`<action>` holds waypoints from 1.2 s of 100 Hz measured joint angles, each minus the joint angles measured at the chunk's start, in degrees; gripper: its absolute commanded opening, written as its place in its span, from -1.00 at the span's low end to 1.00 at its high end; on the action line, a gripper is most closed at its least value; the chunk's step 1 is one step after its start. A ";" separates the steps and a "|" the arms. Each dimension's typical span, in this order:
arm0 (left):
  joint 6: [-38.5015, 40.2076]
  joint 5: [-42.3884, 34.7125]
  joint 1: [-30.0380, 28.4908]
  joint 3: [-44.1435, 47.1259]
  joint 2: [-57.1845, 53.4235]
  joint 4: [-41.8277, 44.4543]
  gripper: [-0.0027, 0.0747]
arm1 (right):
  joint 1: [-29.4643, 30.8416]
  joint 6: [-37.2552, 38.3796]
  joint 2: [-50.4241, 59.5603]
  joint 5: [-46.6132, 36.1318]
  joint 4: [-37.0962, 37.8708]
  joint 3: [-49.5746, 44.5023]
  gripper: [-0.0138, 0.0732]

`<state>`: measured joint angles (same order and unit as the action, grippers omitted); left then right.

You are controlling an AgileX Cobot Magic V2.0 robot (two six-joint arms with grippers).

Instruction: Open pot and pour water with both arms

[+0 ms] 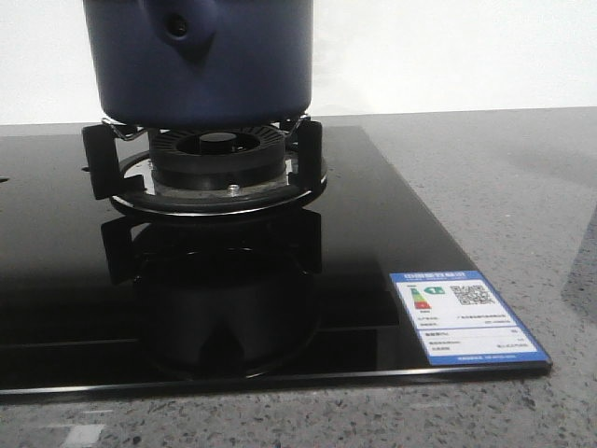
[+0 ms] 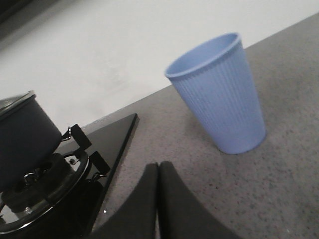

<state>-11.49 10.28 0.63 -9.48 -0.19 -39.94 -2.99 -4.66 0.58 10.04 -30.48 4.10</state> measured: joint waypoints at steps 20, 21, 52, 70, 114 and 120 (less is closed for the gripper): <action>-11.59 13.87 0.00 -16.90 6.81 4.30 -0.98 | 0.00 -0.46 -4.85 10.67 9.86 13.75 -0.80; -11.87 14.99 0.00 -17.49 7.22 4.41 -0.98 | 0.00 -0.46 -5.61 11.51 10.18 14.28 -0.80; -17.38 26.23 0.82 -34.84 20.02 4.11 -0.98 | -3.40 -2.16 -20.97 23.47 15.06 31.34 -0.79; -17.86 26.59 0.82 -35.28 20.74 1.80 -0.72 | -5.67 -2.38 -23.73 25.17 15.25 33.69 -0.43; -32.96 26.02 7.36 -35.61 24.25 -11.12 0.16 | -6.08 -2.51 -23.96 25.70 15.29 33.79 0.52; -34.58 25.10 9.52 -35.61 25.56 -11.23 0.15 | -6.08 -2.51 -23.96 25.70 15.29 33.79 0.52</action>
<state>-46.07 35.38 10.15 -45.10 25.37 -51.17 -9.07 -7.18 -23.38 35.74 -15.19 37.89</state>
